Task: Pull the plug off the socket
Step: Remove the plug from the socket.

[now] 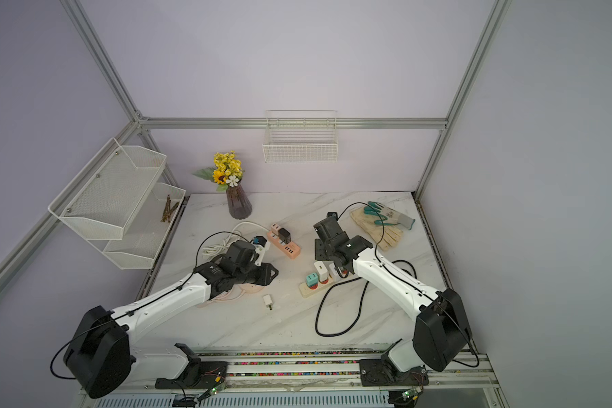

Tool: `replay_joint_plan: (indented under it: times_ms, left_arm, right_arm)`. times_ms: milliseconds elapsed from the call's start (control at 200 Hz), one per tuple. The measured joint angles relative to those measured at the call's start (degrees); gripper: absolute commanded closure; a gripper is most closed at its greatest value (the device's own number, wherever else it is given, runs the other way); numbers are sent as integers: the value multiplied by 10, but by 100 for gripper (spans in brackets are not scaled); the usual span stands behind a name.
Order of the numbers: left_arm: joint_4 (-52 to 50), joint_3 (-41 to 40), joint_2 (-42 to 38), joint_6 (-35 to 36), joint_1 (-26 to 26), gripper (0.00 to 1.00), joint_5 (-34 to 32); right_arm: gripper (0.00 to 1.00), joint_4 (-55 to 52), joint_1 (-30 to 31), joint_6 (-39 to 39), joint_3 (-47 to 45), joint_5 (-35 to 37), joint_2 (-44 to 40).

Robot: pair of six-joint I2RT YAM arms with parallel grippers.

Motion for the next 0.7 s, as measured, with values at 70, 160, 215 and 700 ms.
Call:
replay_joint_plan:
  times_ms: [70,160,215,700]
  left_arm:
    - [62,2,35,65,-35,67,-10]
    - [151,-2,82,145,-68,67,-16]
    - [209,-11,104,186,-79,68,-17]
    - [497,-86,190,363,-81,50,3]
  right_arm:
    - [45,-16,-8,-11,3,-17,2]
    - [47,-28,-15,-23,17,-34,13]
    - [48,-30,-19,-29,24,-44,21]
    - [50,-42,-35,-62,43,-125,119]
